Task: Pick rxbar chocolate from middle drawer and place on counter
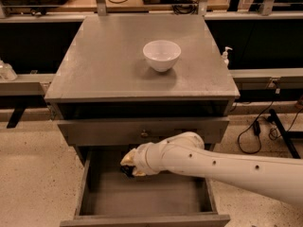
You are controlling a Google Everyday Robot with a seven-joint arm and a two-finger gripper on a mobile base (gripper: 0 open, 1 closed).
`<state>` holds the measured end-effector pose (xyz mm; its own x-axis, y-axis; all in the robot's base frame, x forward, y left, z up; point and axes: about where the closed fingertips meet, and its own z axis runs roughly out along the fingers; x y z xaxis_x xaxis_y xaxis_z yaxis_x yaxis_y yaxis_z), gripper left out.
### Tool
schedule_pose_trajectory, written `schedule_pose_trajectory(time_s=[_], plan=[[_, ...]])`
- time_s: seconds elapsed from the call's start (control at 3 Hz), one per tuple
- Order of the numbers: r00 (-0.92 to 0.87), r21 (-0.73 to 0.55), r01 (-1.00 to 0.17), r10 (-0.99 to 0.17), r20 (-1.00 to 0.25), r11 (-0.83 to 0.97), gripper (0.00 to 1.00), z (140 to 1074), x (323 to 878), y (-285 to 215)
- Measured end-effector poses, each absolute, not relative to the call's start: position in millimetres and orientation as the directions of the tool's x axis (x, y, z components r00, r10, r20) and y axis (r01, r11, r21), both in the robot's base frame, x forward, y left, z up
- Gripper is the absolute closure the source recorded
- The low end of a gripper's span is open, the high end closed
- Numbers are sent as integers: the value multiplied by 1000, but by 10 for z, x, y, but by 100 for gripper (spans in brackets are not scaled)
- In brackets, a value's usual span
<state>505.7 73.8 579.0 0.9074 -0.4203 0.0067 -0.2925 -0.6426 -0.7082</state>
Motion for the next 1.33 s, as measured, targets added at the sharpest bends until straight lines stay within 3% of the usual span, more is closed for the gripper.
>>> schedule_pose_trajectory(time_s=[0.33,0.67,1.0,1.33], plan=[[885,-799,-381,-435,-168,-465,100,6223,5216,644],[915,-873,-315,-364,-174,-373,100,6894,5113,361],[970,-906,-156,-234,-65,-393,100,7356,4843,407],[973,-907,-146,-224,-59,-396,100,7371,4825,428]])
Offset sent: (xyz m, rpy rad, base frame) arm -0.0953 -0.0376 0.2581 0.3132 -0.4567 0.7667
